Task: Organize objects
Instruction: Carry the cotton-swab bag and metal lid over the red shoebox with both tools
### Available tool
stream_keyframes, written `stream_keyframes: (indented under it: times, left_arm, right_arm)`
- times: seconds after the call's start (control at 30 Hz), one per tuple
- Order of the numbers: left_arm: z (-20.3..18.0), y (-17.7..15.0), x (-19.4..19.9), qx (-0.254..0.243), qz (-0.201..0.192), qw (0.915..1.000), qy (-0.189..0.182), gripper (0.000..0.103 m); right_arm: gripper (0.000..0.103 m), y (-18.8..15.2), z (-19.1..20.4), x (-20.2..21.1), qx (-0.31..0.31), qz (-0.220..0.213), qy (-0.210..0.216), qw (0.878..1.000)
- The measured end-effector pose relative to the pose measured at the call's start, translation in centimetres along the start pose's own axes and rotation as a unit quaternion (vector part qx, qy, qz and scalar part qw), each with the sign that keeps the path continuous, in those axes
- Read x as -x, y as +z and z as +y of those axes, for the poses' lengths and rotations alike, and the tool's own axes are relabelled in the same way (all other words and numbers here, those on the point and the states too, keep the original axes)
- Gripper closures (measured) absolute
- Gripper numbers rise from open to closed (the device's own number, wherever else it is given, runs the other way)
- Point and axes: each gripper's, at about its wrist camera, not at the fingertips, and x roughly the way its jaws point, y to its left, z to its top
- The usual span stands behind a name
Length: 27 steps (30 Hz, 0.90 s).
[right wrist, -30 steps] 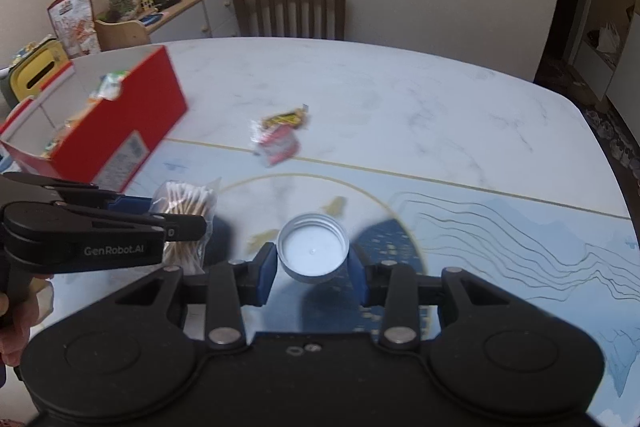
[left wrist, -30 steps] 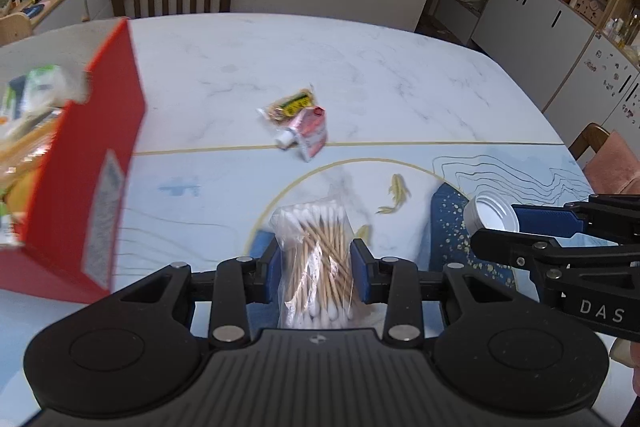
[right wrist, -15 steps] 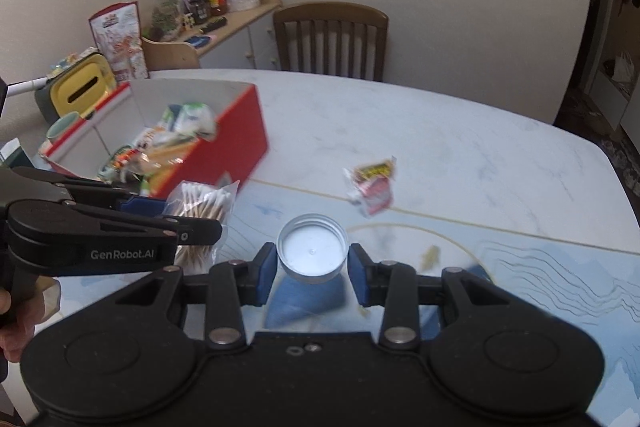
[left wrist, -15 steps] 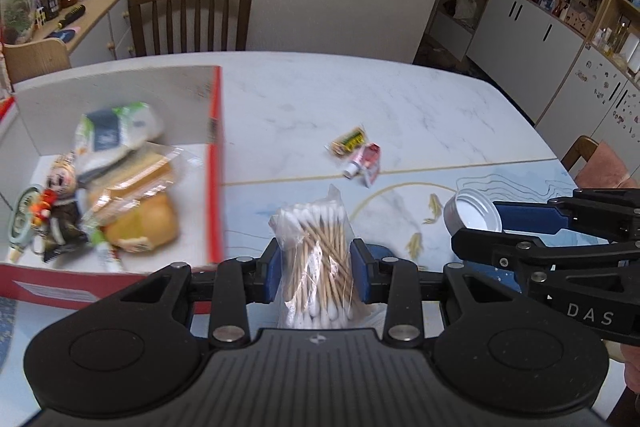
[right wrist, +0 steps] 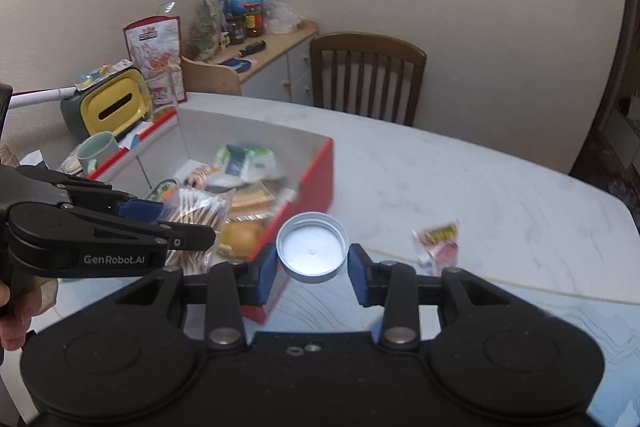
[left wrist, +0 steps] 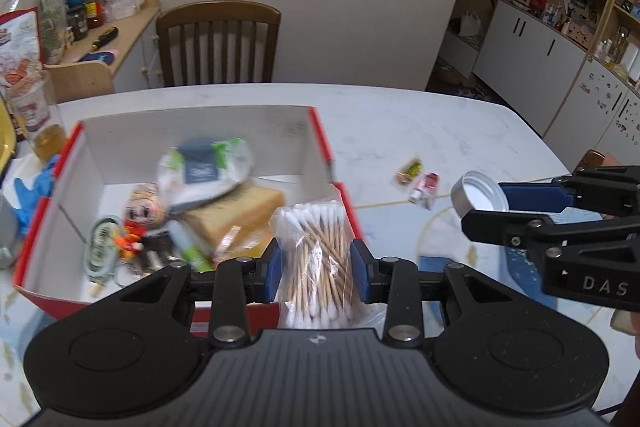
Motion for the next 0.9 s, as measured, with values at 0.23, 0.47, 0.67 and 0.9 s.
stream_keyframes:
  times: [0.23,0.47,0.67,0.9]
  left_arm:
    - [4.0,0.5,0.6,0.001,-0.002,0.9999,0.017,0.068]
    - [7.5,0.9,-0.1,-0.001,0.007,0.9988,0.049,0.068]
    - [10.4,1.9,-1.5,-0.004,0.017,0.9969,0.077,0.068]
    - [12.3,3.1,-4.0,-0.031,0.033,0.9943,0.096,0.068]
  right_arm:
    - [0.066,1.6,2.8,-1.8,0.019,0.003,0.005,1.000]
    - [0.066,3.1,5.1,-4.1,0.037,0.010,0.009,0.999]
    - [0.066,4.4,6.4,-6.4,0.044,0.015,0.011,0.999]
    - [0.066,5.7,7.1,-9.3,0.050,0.028,0.006,0.998]
